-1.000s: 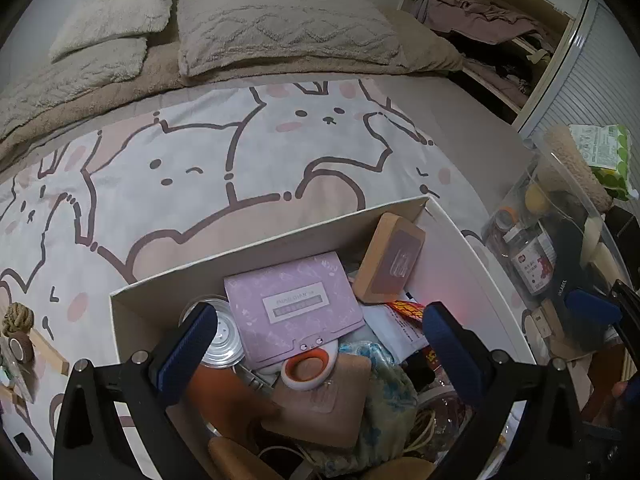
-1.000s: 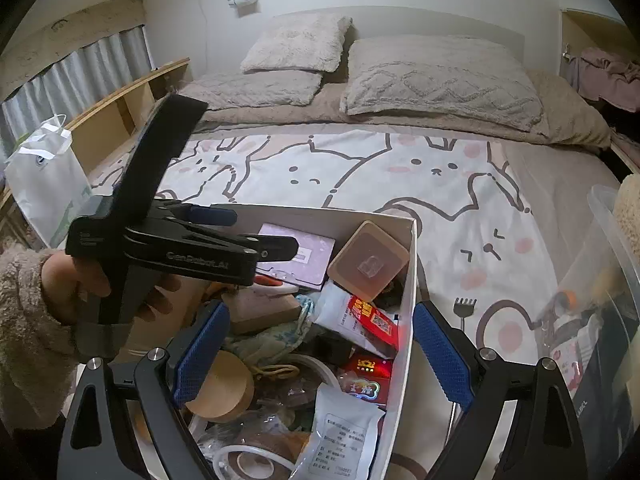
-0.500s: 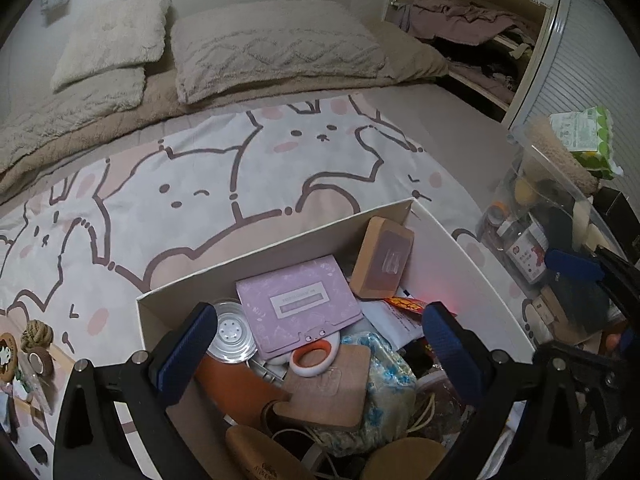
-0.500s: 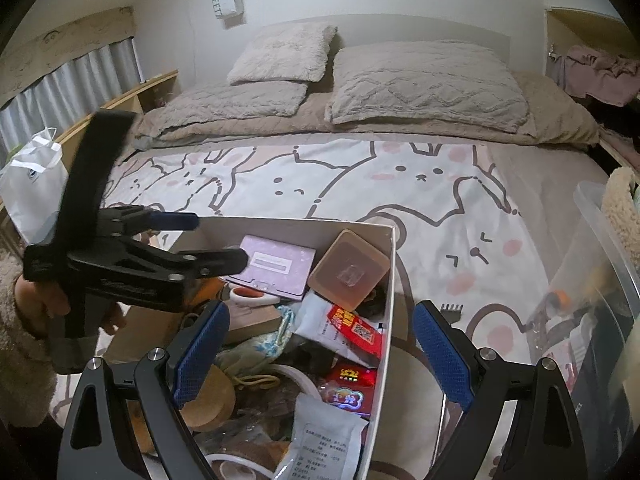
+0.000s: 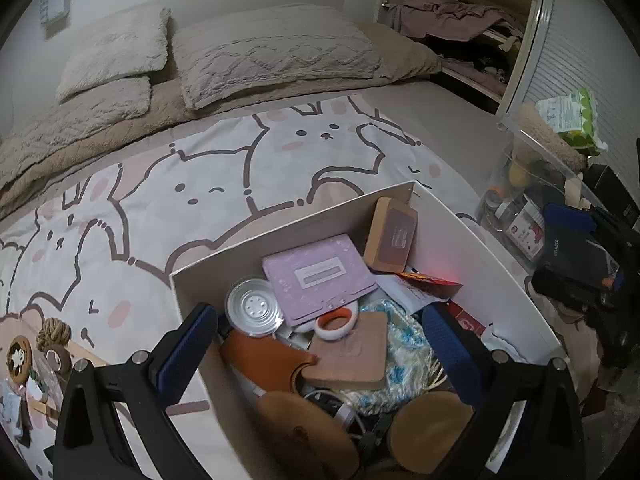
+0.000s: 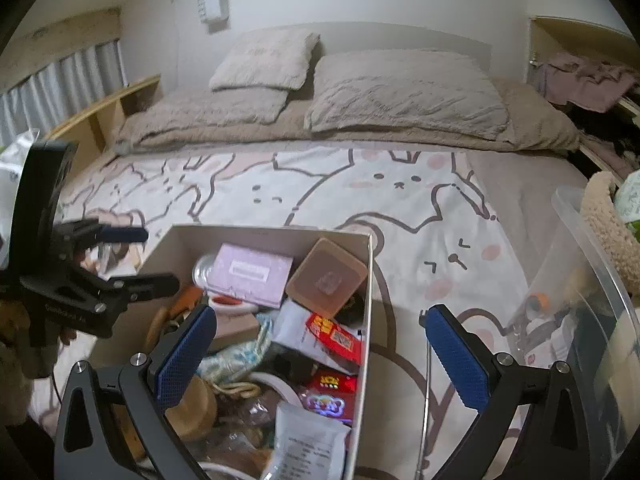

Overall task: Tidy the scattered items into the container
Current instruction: 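Withdraw both tools from the box back toward the scattered items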

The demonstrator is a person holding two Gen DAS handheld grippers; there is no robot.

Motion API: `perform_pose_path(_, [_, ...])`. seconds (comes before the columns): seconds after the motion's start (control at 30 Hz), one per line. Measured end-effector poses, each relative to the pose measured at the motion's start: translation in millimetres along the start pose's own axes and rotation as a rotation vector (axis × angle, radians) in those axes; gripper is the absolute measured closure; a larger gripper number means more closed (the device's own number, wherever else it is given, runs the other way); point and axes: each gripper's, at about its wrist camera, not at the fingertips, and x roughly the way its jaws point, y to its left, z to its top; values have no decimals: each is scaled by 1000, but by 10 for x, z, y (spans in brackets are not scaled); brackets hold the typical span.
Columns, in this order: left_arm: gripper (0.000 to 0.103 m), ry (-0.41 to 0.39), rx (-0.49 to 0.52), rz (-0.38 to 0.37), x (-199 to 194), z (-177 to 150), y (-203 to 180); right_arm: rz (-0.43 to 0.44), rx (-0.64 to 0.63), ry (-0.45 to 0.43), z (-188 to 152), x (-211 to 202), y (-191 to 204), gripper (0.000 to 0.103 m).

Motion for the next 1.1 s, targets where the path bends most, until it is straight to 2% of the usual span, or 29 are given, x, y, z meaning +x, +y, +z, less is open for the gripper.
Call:
perform_pose_path(0.17, [0, -21, -14, 10, -158, -57, 103, 15, 44, -11, -23, -44, 65, 0])
perform_pose_path(0.5, [0, -85, -80, 18, -628, -218, 279, -26, -28, -56, -66, -447, 371, 0])
perform_pose_path(0.73, [0, -153, -42, 70, -1048, -379, 311, -50, -42, -85, -144, -693, 585, 0])
perform_pose_path(1.1, [0, -222, 0, 140, -1442, -787, 568, -59, -27, -113, -236, -861, 999, 0])
